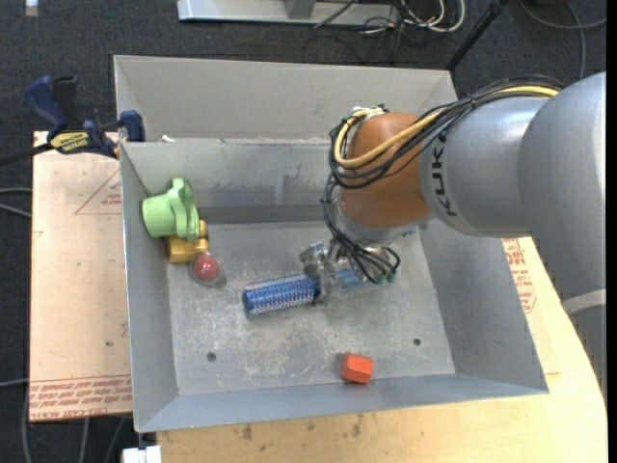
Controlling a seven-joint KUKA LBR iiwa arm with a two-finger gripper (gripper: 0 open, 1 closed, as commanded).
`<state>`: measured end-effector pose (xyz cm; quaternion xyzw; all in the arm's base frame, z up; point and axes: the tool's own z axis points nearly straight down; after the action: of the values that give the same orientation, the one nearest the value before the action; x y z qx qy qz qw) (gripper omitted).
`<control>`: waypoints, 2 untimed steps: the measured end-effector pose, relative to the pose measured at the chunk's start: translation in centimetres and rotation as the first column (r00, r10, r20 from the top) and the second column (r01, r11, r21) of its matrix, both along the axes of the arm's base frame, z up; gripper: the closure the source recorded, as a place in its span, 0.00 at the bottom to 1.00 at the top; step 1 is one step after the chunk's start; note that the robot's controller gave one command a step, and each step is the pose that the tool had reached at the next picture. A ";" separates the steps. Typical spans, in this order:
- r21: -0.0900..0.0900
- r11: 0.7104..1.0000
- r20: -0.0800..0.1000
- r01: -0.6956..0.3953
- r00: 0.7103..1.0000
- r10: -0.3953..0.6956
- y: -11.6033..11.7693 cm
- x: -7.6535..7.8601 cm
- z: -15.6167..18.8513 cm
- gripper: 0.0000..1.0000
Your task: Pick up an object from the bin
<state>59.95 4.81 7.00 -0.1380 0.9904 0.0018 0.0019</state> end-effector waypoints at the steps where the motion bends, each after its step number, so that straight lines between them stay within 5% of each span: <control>1: -0.002 1.000 0.001 0.001 1.000 -0.001 0.1 0.1 2.9 1.00; 2: -0.002 1.000 0.003 0.002 1.000 -0.002 0.1 0.2 6.8 1.00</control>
Offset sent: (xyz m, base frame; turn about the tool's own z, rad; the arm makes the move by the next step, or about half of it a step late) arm 0.0000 0.0001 0.0279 0.0000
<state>60.12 4.94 13.84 -0.1368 0.9906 0.0004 0.0030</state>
